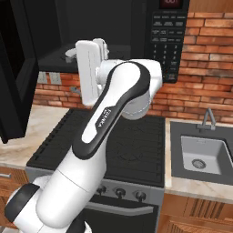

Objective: Pick the cheese from the counter and place it in the microwave. Then turn on the microwave.

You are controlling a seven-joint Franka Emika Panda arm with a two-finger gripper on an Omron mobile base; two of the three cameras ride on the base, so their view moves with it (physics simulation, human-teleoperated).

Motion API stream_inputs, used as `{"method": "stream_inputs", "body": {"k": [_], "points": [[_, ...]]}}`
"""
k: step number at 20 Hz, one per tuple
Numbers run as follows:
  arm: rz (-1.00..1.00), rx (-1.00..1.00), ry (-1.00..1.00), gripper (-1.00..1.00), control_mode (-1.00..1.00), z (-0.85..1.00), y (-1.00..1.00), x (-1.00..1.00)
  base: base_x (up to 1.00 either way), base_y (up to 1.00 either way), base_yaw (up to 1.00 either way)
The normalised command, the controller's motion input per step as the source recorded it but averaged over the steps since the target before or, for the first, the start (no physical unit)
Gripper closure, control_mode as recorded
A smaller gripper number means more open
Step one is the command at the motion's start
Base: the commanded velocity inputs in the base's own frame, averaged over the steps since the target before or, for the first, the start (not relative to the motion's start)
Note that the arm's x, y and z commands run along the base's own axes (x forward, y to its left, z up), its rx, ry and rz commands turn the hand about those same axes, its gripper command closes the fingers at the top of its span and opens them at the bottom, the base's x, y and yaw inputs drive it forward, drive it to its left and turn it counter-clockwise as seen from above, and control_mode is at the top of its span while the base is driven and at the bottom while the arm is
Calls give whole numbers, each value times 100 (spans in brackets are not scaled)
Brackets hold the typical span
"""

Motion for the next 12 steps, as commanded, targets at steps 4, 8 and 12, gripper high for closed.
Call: {"method": "stream_inputs", "body": {"k": [4, 8, 12], "points": [[7, 3, 0, -100, -100, 4, 42, 0, 0, 0, 0], [9, 1, 1, -100, -100, 1, 49, 0, 0, 0, 0], [12, 0, 2, -100, -100, 0, 53, -6, 0, 0, 0]]}}
